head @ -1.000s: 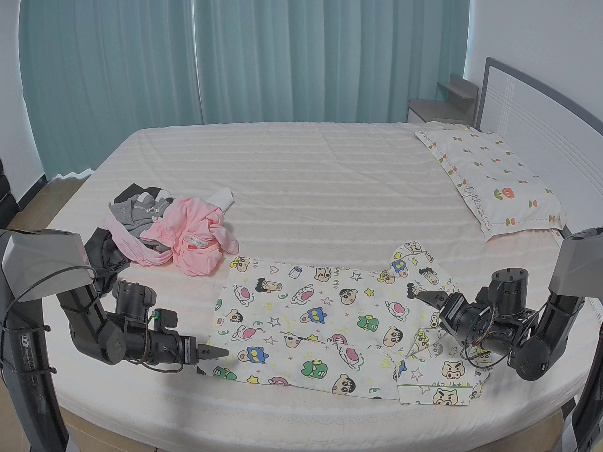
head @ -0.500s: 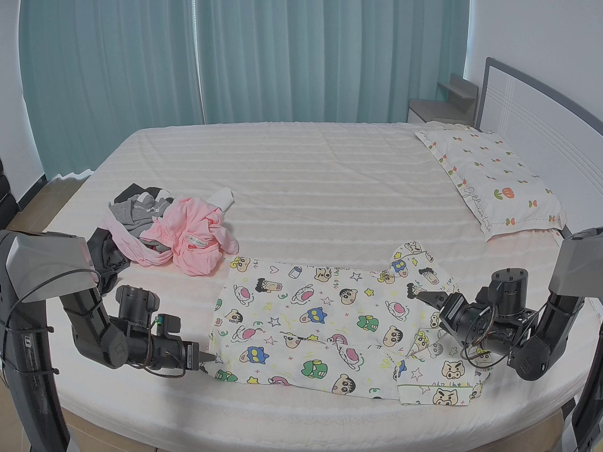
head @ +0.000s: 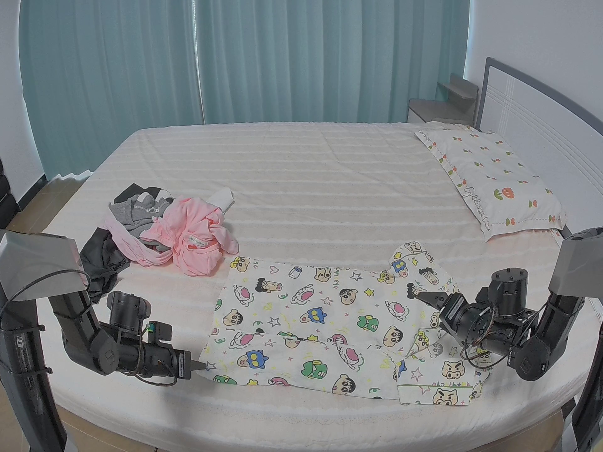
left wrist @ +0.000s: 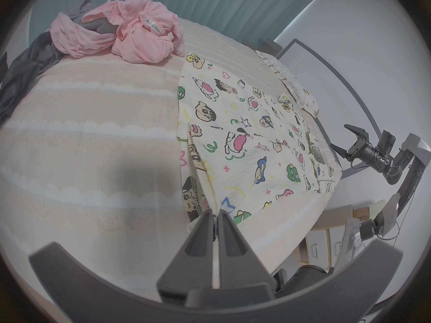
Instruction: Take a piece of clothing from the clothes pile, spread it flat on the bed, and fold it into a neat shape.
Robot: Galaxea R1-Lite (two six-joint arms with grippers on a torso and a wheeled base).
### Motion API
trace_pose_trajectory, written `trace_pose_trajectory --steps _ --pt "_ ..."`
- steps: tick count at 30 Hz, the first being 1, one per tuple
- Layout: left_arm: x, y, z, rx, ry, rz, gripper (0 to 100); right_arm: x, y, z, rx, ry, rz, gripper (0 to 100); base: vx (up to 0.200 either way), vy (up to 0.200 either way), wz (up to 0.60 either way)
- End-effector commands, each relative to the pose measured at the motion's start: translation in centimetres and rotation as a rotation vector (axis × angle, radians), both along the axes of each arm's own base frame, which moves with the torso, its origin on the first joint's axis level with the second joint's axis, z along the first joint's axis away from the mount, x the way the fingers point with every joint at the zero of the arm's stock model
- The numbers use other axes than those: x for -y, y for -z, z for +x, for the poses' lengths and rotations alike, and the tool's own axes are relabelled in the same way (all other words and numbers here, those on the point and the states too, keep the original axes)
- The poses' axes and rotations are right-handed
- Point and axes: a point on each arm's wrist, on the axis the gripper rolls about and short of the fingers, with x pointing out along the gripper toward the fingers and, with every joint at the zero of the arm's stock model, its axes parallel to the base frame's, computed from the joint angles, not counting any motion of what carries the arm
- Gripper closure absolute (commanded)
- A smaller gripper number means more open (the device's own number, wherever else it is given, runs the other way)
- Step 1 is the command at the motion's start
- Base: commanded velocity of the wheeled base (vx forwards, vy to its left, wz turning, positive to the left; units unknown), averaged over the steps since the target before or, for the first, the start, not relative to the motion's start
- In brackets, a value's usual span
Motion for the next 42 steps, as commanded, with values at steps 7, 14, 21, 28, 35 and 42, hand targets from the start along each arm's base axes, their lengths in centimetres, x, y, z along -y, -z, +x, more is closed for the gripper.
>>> trace_pose_trajectory --steps 7,14,21,28,35,42 --pt "-0.2 0.2 -1.2 -0.02 0.009 0.039 100 0.0 0.0 0.0 0.001 -0.001 -0.001 0 0.0 0.0 0.0" --pt "-0.3 0.2 -1.6 -0.028 0.007 0.048 100 0.0 0.0 -0.1 -0.002 -0.001 -0.002 0 0.0 0.0 0.0" --pt "-0.3 0.3 -1.9 -0.037 0.007 0.048 100 0.0 0.1 -0.1 -0.005 -0.001 -0.003 0 0.0 0.0 0.0" --pt "-0.4 0.3 -2.0 -0.04 0.004 0.054 100 0.0 0.1 -0.2 -0.006 -0.001 -0.003 0 0.0 0.0 0.0" --pt "-0.4 0.5 -1.8 -0.044 -0.002 0.053 0 0.0 0.1 -0.2 -0.006 -0.002 -0.004 0 0.0 0.0 0.0" --pt "-0.7 -1.4 -1.7 -0.035 -0.085 -0.028 0 0.1 0.1 -0.2 -0.007 -0.001 -0.006 0 0.0 0.0 0.0"
